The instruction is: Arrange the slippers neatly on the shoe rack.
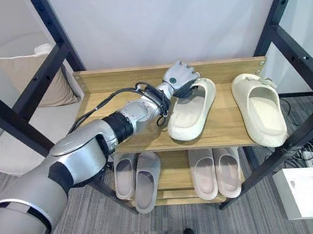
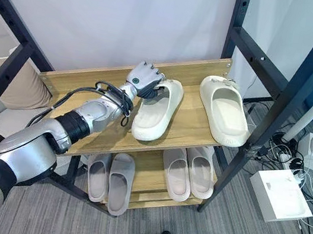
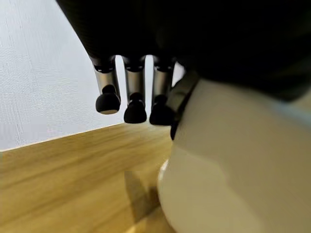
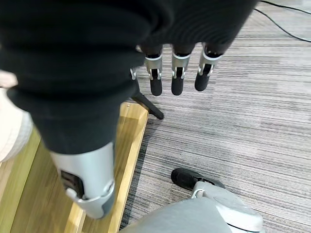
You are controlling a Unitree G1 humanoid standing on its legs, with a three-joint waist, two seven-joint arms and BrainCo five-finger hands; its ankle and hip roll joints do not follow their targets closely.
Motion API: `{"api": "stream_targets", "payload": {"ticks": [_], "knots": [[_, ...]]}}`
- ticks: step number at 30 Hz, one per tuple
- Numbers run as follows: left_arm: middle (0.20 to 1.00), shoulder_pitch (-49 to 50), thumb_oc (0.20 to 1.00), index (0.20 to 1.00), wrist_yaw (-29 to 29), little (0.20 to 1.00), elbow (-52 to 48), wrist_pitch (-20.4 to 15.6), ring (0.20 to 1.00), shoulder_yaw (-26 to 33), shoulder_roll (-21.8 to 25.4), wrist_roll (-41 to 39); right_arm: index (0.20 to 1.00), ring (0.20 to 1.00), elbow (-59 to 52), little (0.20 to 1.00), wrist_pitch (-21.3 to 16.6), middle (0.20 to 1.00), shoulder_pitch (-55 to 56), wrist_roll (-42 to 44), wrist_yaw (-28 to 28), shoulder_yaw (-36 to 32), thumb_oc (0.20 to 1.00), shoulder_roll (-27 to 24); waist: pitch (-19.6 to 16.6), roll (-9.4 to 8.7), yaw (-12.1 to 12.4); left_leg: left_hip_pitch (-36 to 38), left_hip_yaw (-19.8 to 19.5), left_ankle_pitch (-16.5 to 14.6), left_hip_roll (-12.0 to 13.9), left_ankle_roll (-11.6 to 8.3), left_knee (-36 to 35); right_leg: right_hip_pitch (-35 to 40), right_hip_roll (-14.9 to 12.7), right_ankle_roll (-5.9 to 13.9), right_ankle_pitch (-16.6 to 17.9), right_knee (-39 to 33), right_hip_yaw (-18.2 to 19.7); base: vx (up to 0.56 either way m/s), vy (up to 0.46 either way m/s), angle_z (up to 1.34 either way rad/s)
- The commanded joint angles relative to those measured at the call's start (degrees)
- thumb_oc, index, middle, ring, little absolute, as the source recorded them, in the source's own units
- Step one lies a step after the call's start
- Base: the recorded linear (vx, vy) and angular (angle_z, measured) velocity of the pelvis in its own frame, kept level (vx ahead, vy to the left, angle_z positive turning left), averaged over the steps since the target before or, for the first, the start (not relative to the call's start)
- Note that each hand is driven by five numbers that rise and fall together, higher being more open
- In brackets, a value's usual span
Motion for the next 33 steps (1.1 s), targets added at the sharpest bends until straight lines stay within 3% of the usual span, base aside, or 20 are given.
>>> {"api": "stream_targets", "payload": {"ticks": [1,3,4,9,15,29,31,33], "knots": [[0.2,-8.7,0.2,0.2,2.6,0.2,7.2,2.6,0.2,3.9,0.6,-3.2,1.0,1.0,1.4,1.0,-1.8,1.0,-1.0,1.7,-1.7,-1.3,1.0,-0.3,0.4,-2.82,-1.0,2.9,-1.6,-2.5,0.9,-2.85,-0.4,4.6,-2.3,5.07,-6.7,0.0,0.9,0.0,0.0,0.0],[0.2,-8.1,0.2,0.2,2.1,0.2,7.5,2.4,0.2,4.3,-0.3,-4.0,1.0,1.0,1.7,1.0,-1.7,1.0,-1.0,1.7,-1.6,-1.0,1.0,0.2,0.4,-2.77,-1.0,3.1,-1.6,-2.6,1.0,-2.84,-0.4,4.8,-2.2,5.03,-6.8,0.0,0.9,0.0,0.0,0.0],[1.0,-7.5,1.0,1.0,1.6,1.0,7.2,2.2,1.0,4.7,-0.7,-4.7,1.0,1.0,1.8,1.0,-1.6,1.0,-1.1,1.8,-1.6,-1.1,1.0,0.3,0.4,-2.78,-1.0,3.2,-1.7,-2.6,1.0,-2.83,-0.4,4.9,-2.3,5.01,-6.8,0.0,0.9,0.0,0.0,0.0],[1.0,-6.6,1.0,1.0,0.1,1.0,5.0,1.4,1.0,7.3,-2.7,-9.7,1.0,1.0,1.8,1.0,-1.2,1.0,-0.7,2.4,-1.2,-1.6,1.0,0.6,0.3,-2.86,-0.5,3.6,-2.2,-2.6,0.9,-2.77,-0.4,5.7,-2.2,4.82,-7.2,0.0,0.4,0.0,0.0,0.0],[1.0,-3.2,1.0,1.0,-3.4,1.0,-6.7,-0.9,1.0,9.4,-2.0,-12.7,1.0,1.0,1.6,1.0,-0.4,1.0,-0.9,2.5,-0.5,-2.7,1.0,1.5,0.4,-3.31,1.5,3.6,-3.8,-2.3,0.6,-2.64,-0.4,6.9,-2.5,4.62,-7.6,0.0,-1.6,-0.02,-0.012,0.06],[1.0,5.3,1.0,1.0,-5.0,1.0,-28.5,-2.8,1.0,18.1,4.4,-14.0,1.0,1.0,0.7,1.0,0.5,1.0,-2.1,3.0,1.4,-3.5,1.0,2.8,0.0,-4.46,4.9,3.3,-6.1,-2.0,0.1,-2.42,-0.4,7.8,-3.0,4.52,-7.6,0.0,-4.0,-0.02,0.002,0.12],[1.0,11.8,1.0,1.0,-5.9,1.0,-35.2,-6.2,1.0,22.7,5.5,-23.7,1.0,1.0,0.6,1.0,0.9,1.0,-2.1,3.1,1.7,-4.0,1.0,3.2,-0.1,-4.71,5.7,3.3,-6.4,-1.9,0.0,-2.4,-0.4,7.9,-3.1,4.47,-7.5,0.0,-4.4,-0.04,0.016,0.12],[1.0,18.7,1.0,1.0,-9.6,1.0,-40.1,-10.2,1.0,26.0,4.9,-39.1,1.0,1.0,1.1,1.0,1.4,1.0,-1.8,2.3,2.0,-4.2,1.0,4.2,-0.2,-4.78,6.4,3.4,-6.5,-1.8,0.0,-2.35,-0.4,8.1,-3.2,4.41,-7.4,0.0,-4.6,0.0,0.003,0.02]]}}
